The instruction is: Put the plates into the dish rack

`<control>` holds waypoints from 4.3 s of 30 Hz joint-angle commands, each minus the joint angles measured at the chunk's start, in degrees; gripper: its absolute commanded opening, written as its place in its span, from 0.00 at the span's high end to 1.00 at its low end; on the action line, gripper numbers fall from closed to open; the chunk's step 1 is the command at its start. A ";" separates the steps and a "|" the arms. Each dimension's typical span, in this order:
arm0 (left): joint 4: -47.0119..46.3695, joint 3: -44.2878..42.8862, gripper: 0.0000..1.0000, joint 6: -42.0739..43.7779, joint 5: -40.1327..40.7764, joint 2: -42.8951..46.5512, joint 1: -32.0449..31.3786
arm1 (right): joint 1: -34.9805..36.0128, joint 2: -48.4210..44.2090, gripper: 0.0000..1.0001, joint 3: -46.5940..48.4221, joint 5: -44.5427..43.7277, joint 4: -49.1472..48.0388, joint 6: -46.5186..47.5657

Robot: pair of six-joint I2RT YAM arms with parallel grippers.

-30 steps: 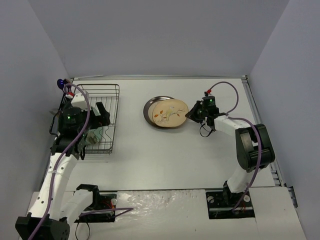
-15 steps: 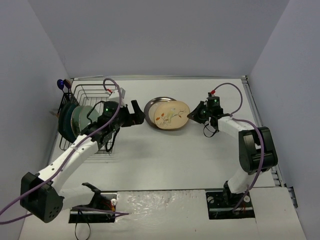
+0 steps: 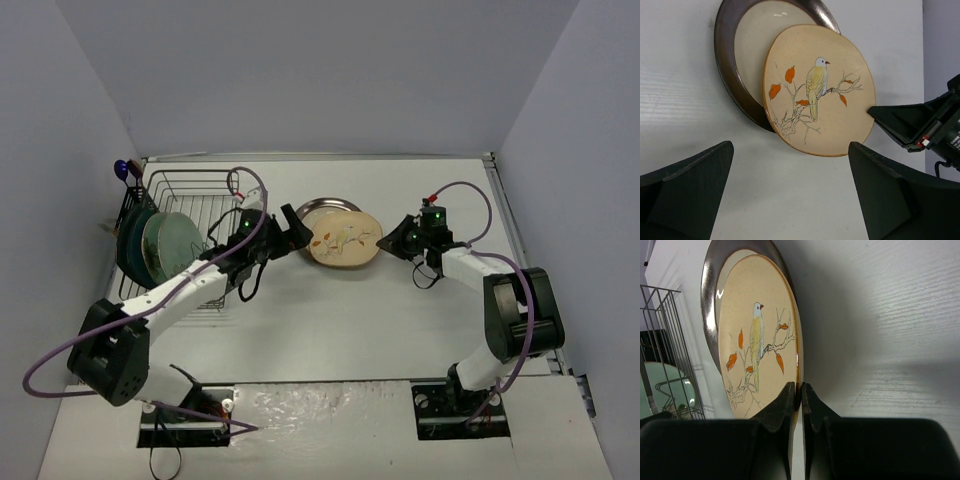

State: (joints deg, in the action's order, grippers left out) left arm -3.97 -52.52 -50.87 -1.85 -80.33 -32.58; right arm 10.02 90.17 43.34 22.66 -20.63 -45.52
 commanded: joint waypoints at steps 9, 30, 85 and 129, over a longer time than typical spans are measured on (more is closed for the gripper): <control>-10.70 -2.26 0.04 -8.75 -5.24 -10.51 -0.96 | -0.18 2.27 1.00 -3.36 7.75 -10.55 2.15; -12.79 -4.05 0.25 -9.52 -5.19 -17.27 -0.82 | -0.23 8.88 1.00 -3.98 10.93 -16.08 4.03; -9.41 -4.12 1.00 0.44 -3.10 13.46 2.30 | 2.63 -14.92 0.20 4.77 11.27 -1.44 7.23; 27.46 -20.82 1.00 64.63 30.55 14.26 17.49 | -2.08 -27.62 0.00 -0.12 14.33 4.99 13.76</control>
State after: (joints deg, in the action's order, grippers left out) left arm 34.44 -72.41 11.32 28.59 -66.90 -15.98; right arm 8.72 62.67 43.46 35.44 -12.08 -32.89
